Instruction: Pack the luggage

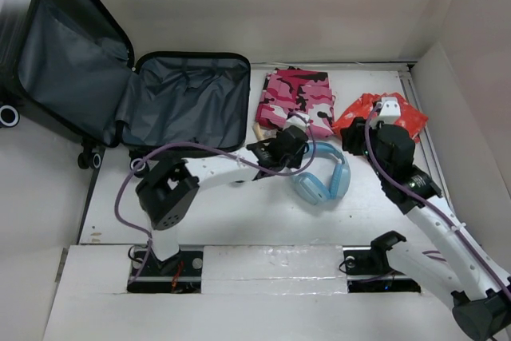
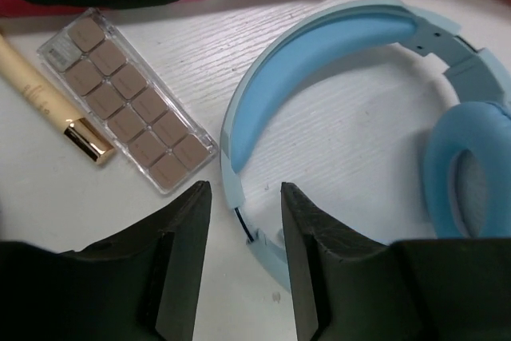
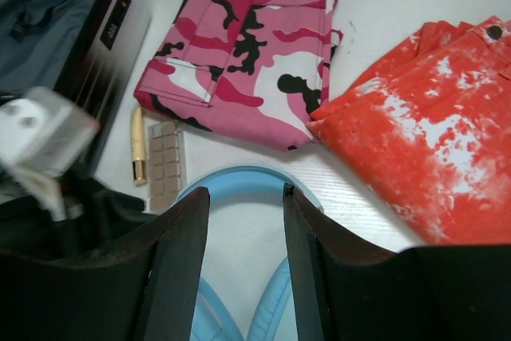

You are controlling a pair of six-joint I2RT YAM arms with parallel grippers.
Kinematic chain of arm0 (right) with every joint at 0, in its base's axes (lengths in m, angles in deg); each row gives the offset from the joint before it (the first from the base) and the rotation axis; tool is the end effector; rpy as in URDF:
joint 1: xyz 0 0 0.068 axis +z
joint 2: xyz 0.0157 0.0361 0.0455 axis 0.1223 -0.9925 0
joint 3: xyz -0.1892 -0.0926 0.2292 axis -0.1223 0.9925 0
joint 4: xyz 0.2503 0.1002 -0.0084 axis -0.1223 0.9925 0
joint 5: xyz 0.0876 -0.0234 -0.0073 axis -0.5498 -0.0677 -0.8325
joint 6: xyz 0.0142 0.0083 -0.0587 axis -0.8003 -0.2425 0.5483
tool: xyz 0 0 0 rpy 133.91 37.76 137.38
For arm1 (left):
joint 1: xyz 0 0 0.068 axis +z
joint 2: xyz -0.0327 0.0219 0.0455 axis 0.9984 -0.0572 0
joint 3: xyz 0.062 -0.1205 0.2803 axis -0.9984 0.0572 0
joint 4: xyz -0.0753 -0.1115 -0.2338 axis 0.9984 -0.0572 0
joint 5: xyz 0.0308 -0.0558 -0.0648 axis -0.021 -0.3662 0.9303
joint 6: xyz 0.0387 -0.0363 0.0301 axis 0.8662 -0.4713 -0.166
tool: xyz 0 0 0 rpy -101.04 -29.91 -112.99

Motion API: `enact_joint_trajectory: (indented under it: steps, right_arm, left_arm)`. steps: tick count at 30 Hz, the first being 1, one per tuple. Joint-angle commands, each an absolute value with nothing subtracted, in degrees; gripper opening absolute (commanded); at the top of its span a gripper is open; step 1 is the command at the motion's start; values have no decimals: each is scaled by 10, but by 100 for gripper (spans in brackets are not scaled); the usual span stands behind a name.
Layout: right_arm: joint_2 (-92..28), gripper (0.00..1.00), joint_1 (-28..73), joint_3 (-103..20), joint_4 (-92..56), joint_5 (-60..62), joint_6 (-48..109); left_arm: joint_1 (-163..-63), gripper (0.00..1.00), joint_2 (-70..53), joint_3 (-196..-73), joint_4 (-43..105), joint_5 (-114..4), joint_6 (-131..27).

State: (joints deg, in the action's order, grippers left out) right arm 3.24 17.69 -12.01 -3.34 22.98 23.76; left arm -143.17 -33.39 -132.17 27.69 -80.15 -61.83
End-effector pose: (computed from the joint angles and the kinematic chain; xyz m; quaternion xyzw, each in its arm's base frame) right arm 0.1647 0.0631 0.3609 0.0025 0.7909 0.1024 0.6033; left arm 0.2461 -0.3470 0.2709 0.1906 0.8468 -0.2010 0.4541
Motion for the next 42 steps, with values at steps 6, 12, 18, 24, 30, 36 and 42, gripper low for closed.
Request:
enact_joint_trajectory:
  steps: [6, 12, 18, 24, 30, 36, 42]
  right_arm:
    - [24, 48, 173, -108, -81, 186, 238]
    - [34, 48, 173, -102, -81, 186, 238]
    - [34, 48, 173, -102, -81, 186, 238]
    - [47, 48, 173, -108, -81, 186, 238]
    - [94, 48, 173, -136, -58, 207, 238]
    - [134, 49, 173, -160, -43, 222, 233]
    - [117, 49, 173, -160, -37, 186, 238]
  left_arm:
    - [-1412, 40, -404, -1384, 261, -807, -628]
    - [-1412, 39, -439, -1390, 261, -802, -621]
    - [-1412, 17, -474, -1402, 267, -775, -611]
    - [-1426, 0, -436, -1396, 284, -762, -611]
    - [-1414, 0, -290, -1374, 339, -728, -612]
    - [-1290, 0, -188, -1340, 422, -692, -695]
    - [-1145, 0, -131, -1298, 428, -779, -773]
